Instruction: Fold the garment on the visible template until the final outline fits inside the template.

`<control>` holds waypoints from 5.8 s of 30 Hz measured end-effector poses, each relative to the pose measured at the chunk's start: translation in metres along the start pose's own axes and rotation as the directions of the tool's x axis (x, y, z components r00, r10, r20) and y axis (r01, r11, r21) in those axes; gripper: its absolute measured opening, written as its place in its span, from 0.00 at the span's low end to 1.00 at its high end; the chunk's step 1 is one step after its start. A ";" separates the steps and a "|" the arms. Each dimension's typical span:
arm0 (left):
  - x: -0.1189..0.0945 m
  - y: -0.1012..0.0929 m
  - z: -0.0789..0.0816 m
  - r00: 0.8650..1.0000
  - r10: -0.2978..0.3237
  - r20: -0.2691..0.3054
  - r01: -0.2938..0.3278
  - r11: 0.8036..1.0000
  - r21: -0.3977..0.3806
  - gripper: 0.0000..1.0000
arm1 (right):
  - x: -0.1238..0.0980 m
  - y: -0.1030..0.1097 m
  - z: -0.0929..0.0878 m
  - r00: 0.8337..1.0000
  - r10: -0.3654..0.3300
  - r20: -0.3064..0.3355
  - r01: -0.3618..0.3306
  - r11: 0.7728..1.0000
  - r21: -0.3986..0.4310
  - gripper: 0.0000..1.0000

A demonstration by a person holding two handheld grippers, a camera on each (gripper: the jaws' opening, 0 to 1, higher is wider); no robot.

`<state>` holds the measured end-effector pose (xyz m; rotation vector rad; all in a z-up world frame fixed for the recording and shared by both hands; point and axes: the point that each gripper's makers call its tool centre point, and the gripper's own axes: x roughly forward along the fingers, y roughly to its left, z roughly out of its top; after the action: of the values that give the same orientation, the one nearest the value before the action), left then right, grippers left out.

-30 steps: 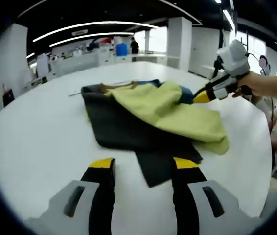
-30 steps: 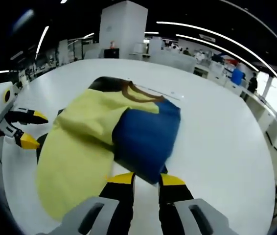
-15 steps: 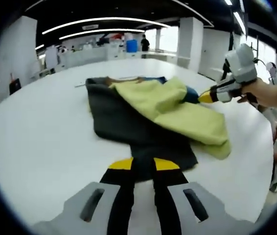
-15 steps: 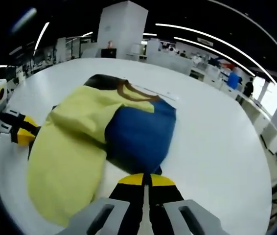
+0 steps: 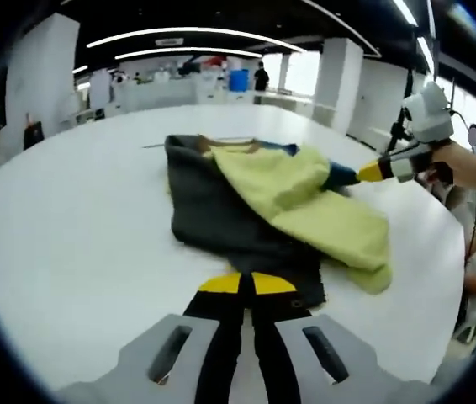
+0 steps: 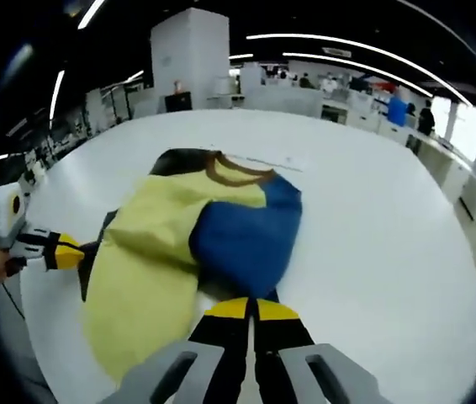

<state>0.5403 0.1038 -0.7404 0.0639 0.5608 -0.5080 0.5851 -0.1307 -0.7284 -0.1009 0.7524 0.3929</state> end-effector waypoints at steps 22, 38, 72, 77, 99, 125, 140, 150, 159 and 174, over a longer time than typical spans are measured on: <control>-0.046 0.124 0.015 0.957 0.290 0.024 -0.290 0.957 -0.028 0.00 | -0.034 0.009 0.061 0.995 0.032 0.094 -0.037 0.998 0.047 0.00; -0.052 0.183 0.002 0.912 0.408 -0.034 -0.409 0.909 -0.081 0.00 | -0.043 -0.049 0.062 0.991 -0.091 0.099 0.077 0.988 0.136 0.00; -0.073 0.230 -0.021 0.859 0.509 -0.065 -0.507 0.824 -0.254 0.00 | -0.017 0.011 0.022 0.994 0.108 0.002 -0.108 0.994 -0.036 0.21; -0.071 0.227 -0.024 0.864 0.497 -0.080 -0.500 0.832 -0.238 0.00 | -0.006 0.022 0.019 0.991 0.134 -0.016 -0.135 0.988 -0.077 0.26; -0.066 0.220 -0.025 0.875 0.475 -0.094 -0.484 0.852 -0.199 0.00 | 0.023 0.022 0.009 0.990 0.130 -0.058 -0.138 0.977 -0.160 0.00; -0.076 0.249 -0.023 0.842 0.527 -0.114 -0.539 0.822 -0.184 0.00 | -0.035 -0.037 0.056 0.990 0.047 0.129 -0.060 0.993 0.097 0.00; -0.085 0.284 -0.018 0.791 0.597 -0.132 -0.611 0.778 -0.147 0.00 | -0.033 -0.086 0.043 0.992 -0.056 0.109 0.033 0.980 0.197 0.00; -0.088 0.303 -0.023 0.763 0.629 -0.149 -0.645 0.755 -0.115 0.00 | -0.025 -0.130 0.027 0.991 -0.114 0.071 0.091 0.959 0.270 0.00; -0.081 0.313 -0.025 0.753 0.636 -0.168 -0.653 0.755 -0.064 0.00 | -0.003 -0.165 0.009 0.989 -0.145 0.019 0.132 0.941 0.312 0.00; -0.081 0.320 -0.026 0.754 0.630 -0.187 -0.647 0.762 -0.040 0.01 | 0.008 -0.177 -0.014 0.976 -0.202 -0.081 0.218 0.926 0.309 0.00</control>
<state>0.6218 0.4245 -0.7450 0.1955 0.6821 0.2081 0.6491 -0.2945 -0.7526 0.1116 0.8344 0.0618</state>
